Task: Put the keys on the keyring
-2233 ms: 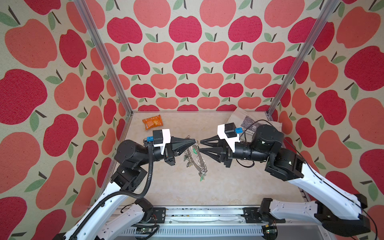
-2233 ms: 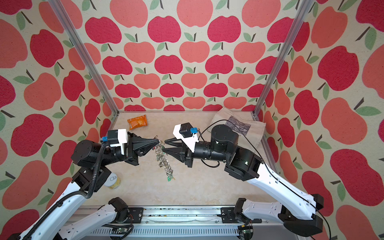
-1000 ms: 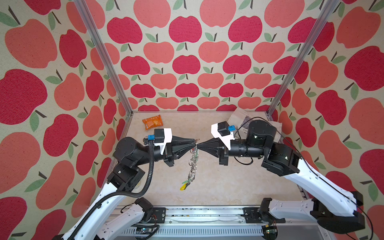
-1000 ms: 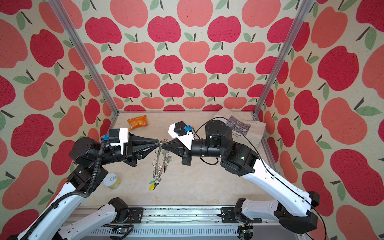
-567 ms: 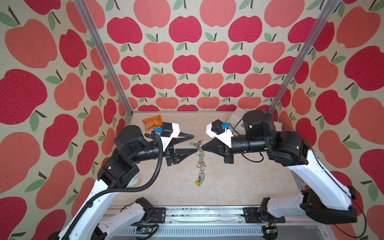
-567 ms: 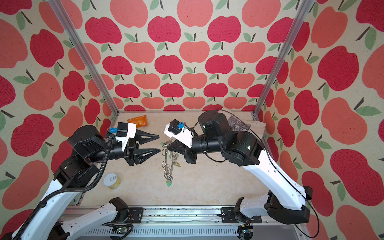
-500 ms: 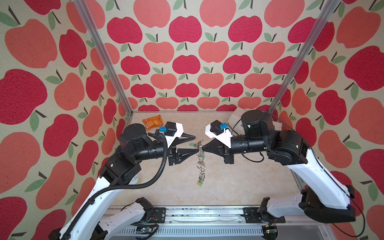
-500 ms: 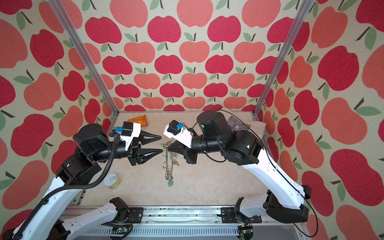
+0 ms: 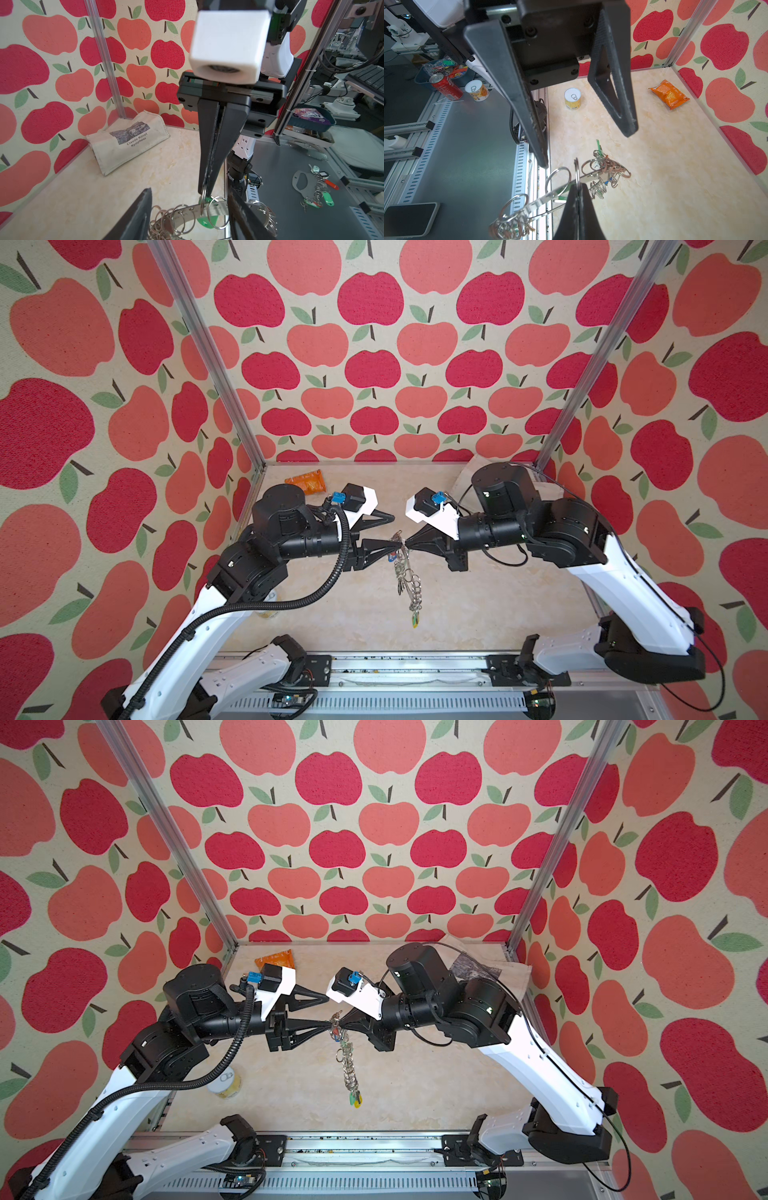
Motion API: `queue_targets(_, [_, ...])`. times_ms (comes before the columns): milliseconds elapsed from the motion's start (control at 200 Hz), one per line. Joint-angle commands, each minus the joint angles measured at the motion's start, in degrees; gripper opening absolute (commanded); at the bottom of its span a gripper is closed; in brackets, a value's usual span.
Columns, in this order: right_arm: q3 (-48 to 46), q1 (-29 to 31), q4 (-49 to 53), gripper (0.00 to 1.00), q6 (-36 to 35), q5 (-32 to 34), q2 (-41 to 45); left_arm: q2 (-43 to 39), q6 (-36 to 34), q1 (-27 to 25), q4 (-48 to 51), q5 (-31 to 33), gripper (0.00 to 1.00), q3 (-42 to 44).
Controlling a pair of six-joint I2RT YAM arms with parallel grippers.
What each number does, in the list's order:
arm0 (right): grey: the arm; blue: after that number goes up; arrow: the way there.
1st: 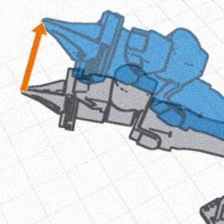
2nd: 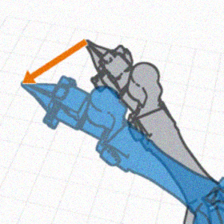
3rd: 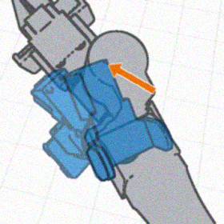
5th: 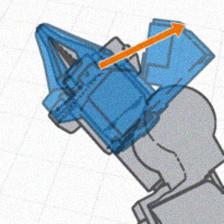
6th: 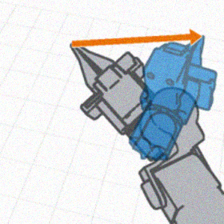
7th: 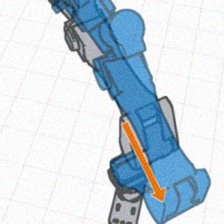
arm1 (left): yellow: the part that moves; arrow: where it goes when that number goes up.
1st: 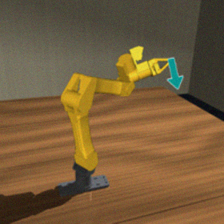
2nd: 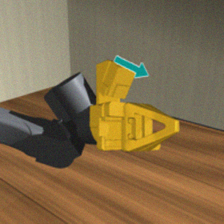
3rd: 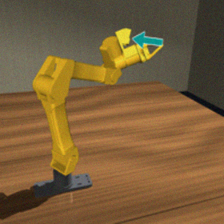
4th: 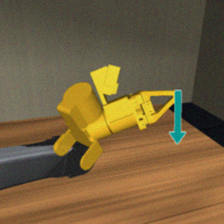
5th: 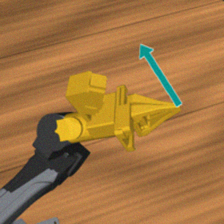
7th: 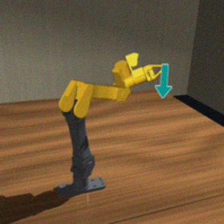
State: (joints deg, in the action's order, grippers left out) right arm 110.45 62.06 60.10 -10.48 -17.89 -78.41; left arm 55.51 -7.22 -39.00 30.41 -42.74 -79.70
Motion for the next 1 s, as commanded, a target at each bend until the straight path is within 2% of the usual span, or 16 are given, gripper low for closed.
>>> queue_targets(0, [1.70, -0.46, -1.16, 0.00, -0.78, -0.82, -0.16, 0.57, -0.25, -0.52, 1.05, -1.57, 0.43, -1.89])
queue_targets(85, [1.61, -0.55, -1.15, 0.00, -0.81, -0.87, -0.20, 1.13, -0.28, -0.92, 0.96, -2.00, 0.31, -1.97])
queue_targets(200, [1.45, -0.63, -1.12, 0.00, -0.92, -0.92, -0.40, 1.58, -0.33, -1.25, 0.62, -2.23, 0.20, -2.28])
queue_targets(555, [1.02, -1.23, -1.67, 0.00, -1.03, -0.74, -0.08, 2.67, -0.60, -2.13, 2.55, -3.49, 0.16, -2.82])
queue_targets(850, [0.71, -1.24, -2.08, 0.00, -0.87, -0.92, 0.28, 3.12, -1.34, -2.72, 3.25, -3.48, 0.06, -2.99])
queue_targets(996, [0.30, -1.37, -2.26, 0.00, -0.79, -0.79, 0.43, 3.25, -1.37, -2.83, 3.61, -4.08, 0.07, -3.04])
